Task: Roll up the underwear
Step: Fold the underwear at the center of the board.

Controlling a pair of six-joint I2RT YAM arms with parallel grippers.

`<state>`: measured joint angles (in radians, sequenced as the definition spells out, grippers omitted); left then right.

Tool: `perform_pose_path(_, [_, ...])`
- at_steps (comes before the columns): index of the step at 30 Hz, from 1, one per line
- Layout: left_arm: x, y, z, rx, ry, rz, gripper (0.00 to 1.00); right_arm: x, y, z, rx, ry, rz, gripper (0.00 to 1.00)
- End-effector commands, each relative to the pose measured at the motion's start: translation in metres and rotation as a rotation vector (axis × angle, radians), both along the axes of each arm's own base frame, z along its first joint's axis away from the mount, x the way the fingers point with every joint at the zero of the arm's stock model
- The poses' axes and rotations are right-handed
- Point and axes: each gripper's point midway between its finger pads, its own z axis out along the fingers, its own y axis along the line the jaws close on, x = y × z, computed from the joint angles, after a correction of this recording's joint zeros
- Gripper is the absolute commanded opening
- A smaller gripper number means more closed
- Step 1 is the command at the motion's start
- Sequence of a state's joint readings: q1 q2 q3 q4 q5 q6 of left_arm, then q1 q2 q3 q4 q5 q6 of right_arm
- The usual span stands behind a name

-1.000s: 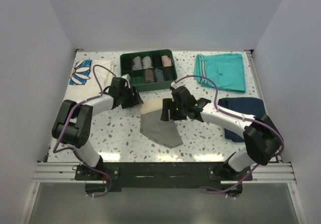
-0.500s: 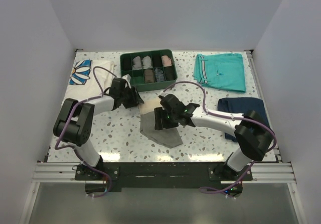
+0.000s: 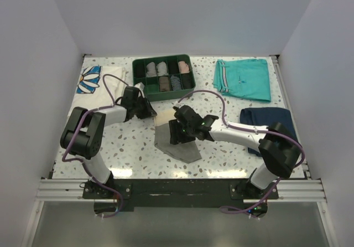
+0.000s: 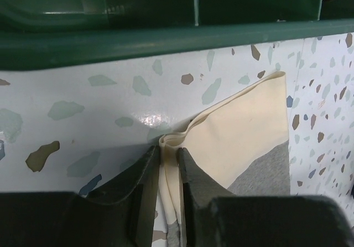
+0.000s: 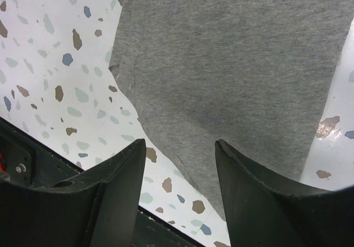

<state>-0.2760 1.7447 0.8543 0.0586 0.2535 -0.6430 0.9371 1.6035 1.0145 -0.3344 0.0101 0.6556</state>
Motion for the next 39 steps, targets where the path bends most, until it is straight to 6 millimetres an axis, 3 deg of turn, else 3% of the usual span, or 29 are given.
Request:
perform_pose_path(1, [-0.015, 0.01, -0.017, 0.049, 0.065, 0.007, 0.25, 0.009, 0.013, 0.021, 0.028, -0.055, -0.006, 0.57])
perform_pose_path(12, [-0.014, 0.011, -0.012, 0.058, 0.065, 0.004, 0.18, -0.002, 0.032, 0.019, -0.007, -0.078, 0.051, 0.56])
perform_pose_path(17, [-0.012, 0.012, -0.013, 0.073, 0.067, -0.003, 0.09, -0.004, 0.045, 0.013, -0.027, -0.074, 0.087, 0.57])
perform_pose_path(25, [-0.012, 0.011, -0.012, 0.068, 0.066, -0.002, 0.04, -0.002, 0.066, 0.009, -0.098, -0.096, 0.124, 0.52])
perform_pose_path(39, [-0.013, 0.011, -0.011, 0.062, 0.07, 0.0, 0.0, -0.008, 0.093, -0.01, -0.206, -0.142, 0.146, 0.48])
